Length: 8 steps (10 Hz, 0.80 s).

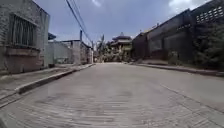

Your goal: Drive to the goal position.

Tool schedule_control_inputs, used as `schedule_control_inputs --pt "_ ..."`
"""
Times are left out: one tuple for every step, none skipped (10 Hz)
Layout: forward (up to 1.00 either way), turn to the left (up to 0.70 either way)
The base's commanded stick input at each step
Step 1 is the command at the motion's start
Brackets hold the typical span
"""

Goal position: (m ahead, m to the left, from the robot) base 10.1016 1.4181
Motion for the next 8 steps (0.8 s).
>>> schedule_control_inputs --pt "1.00 0.00" --pt "1.00 0.00" --pt "1.00 0.00" --pt "1.00 -0.21" --pt "1.00 -0.39" --pt "1.00 -0.40" --pt "1.00 -0.39" --pt "1.00 -0.36"
